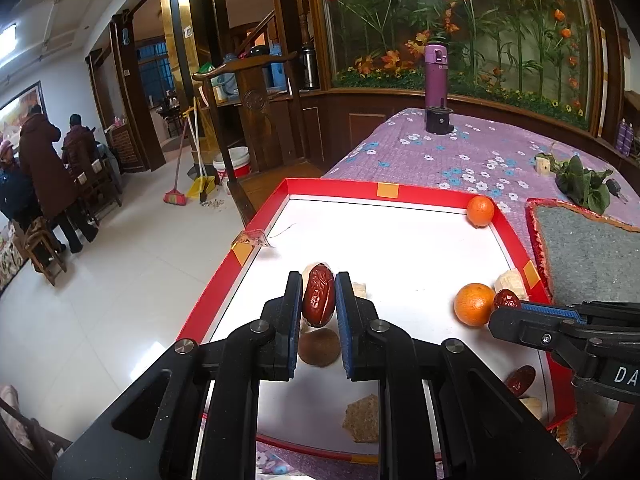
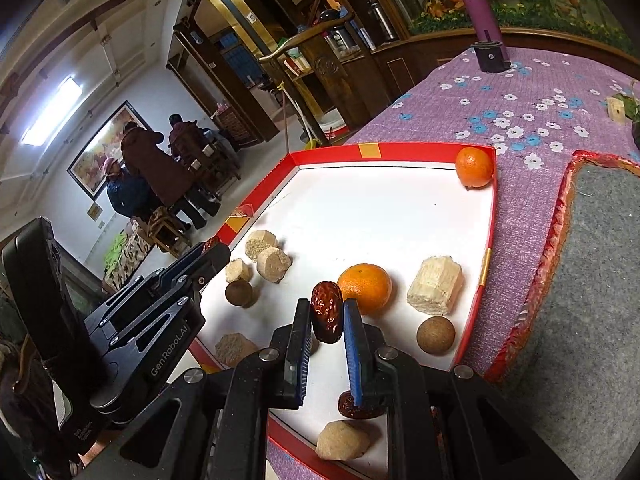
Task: Organize fruits
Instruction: 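Carry both red dates into the white tray and open both tools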
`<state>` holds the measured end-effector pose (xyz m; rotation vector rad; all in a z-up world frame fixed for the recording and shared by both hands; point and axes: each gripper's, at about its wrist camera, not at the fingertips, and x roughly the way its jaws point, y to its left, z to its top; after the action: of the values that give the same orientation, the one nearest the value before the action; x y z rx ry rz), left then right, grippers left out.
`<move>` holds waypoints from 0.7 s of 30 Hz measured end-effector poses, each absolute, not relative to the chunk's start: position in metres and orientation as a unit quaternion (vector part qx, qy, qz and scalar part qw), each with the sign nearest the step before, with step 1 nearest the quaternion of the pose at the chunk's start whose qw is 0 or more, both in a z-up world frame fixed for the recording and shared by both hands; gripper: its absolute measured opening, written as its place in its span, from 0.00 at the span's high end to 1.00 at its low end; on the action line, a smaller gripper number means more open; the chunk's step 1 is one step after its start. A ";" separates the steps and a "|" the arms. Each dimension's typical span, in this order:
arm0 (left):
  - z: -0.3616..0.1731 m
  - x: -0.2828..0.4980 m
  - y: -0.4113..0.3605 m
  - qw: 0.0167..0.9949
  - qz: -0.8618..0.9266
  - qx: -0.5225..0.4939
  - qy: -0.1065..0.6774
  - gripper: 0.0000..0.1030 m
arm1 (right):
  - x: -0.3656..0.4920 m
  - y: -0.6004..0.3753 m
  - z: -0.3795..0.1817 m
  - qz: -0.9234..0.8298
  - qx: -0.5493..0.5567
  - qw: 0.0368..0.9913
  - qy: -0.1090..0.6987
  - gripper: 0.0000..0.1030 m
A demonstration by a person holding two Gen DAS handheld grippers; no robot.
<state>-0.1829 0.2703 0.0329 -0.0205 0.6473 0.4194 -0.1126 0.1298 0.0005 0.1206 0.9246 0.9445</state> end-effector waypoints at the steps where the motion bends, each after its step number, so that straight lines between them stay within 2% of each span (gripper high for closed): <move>1: 0.032 -0.183 0.271 0.926 0.205 -0.010 0.316 0.85 | -0.112 0.130 0.000 0.438 0.055 0.787 0.430 0.86; 19: 0.014 -0.172 0.278 0.912 0.219 -0.014 0.348 0.85 | -0.110 0.140 -0.004 0.423 0.033 0.797 0.430 0.85; 21: 0.016 -0.173 0.278 0.911 0.225 -0.015 0.346 0.81 | -0.110 0.139 -0.003 0.422 0.032 0.799 0.427 0.85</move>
<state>-0.1729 0.2776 0.0160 -0.0316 0.7141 0.4642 -0.1101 0.1391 -0.0025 0.0692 0.9171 0.9057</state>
